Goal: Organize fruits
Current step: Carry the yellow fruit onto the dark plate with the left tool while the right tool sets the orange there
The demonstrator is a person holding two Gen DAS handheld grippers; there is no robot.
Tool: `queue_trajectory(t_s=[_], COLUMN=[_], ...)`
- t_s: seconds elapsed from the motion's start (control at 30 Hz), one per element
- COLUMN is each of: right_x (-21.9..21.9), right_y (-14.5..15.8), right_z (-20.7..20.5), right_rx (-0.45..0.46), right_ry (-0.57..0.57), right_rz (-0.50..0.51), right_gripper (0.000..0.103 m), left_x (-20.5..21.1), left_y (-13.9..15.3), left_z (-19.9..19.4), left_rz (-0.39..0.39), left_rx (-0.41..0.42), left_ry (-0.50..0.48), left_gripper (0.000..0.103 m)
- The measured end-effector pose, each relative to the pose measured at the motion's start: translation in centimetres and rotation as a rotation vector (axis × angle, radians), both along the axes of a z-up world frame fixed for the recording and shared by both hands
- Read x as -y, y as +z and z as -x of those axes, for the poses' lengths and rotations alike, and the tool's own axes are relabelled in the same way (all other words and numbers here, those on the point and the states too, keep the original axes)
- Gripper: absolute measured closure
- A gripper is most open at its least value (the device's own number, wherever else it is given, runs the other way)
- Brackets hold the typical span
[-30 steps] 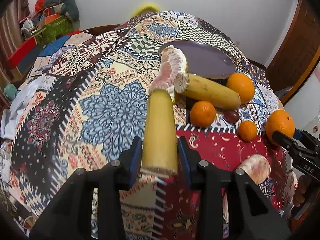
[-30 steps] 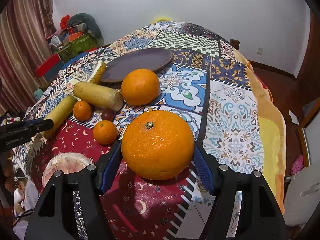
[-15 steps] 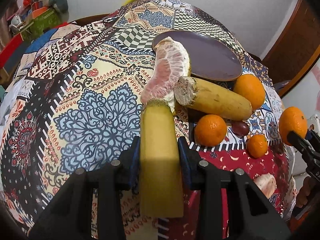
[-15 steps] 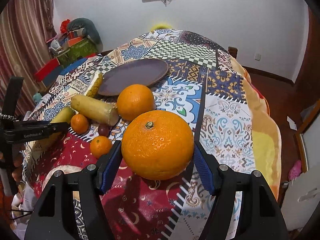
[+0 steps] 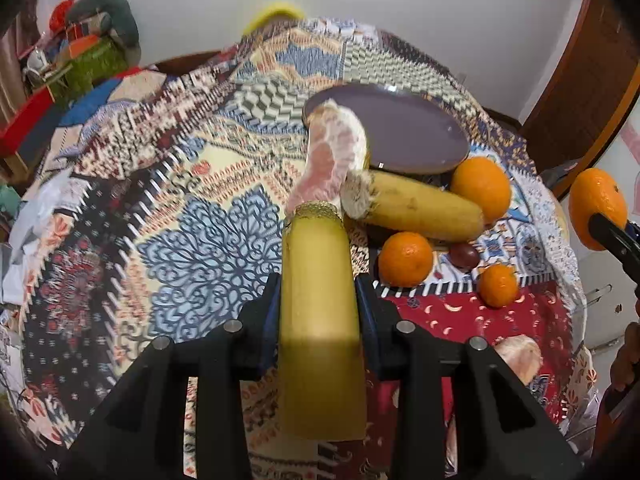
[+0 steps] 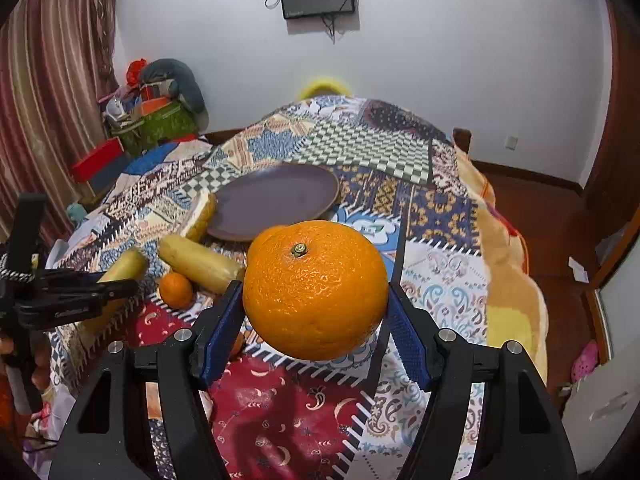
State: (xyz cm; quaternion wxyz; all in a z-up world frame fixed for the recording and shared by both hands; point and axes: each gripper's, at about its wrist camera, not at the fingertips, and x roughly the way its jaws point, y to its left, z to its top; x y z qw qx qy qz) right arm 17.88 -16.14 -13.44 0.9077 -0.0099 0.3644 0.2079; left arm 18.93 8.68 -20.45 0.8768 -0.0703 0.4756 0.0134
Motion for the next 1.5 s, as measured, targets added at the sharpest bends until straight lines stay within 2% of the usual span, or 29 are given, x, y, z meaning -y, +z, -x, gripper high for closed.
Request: queue_trajectory(t_s=[0.37,0.7,1.17,1.5], right_x=[-0.6,-1.5,-2.9,-4.2], right_y=[2.4,4.6,4.8,2.9], right_z=[-0.2,-1.7,-5.6,-9.5], right_rx=[0.071,0.165,0.218,0.172], right_ry=[-0.006,-0.002,-0.023,0.01], right_rz=[-0.009,-0.014,0.002,0.001], right_gripper=[0.037,0.037,0.037,0.037], left_x=[0.5,1.8,2.5,1.7], left_y=[6.3,9.5,10.1,8.8], left_z=[1.4,-1.1,-7.1,-12.2], left_rz=[-0.016,-0.034,-0.034,0.002], left_rx=[0.17,0.263,0.296,0.271], left_ry=[-0.021,-0.054,-0.062,-0.043], left_gripper=[0.067,0.067,0.067,0.067])
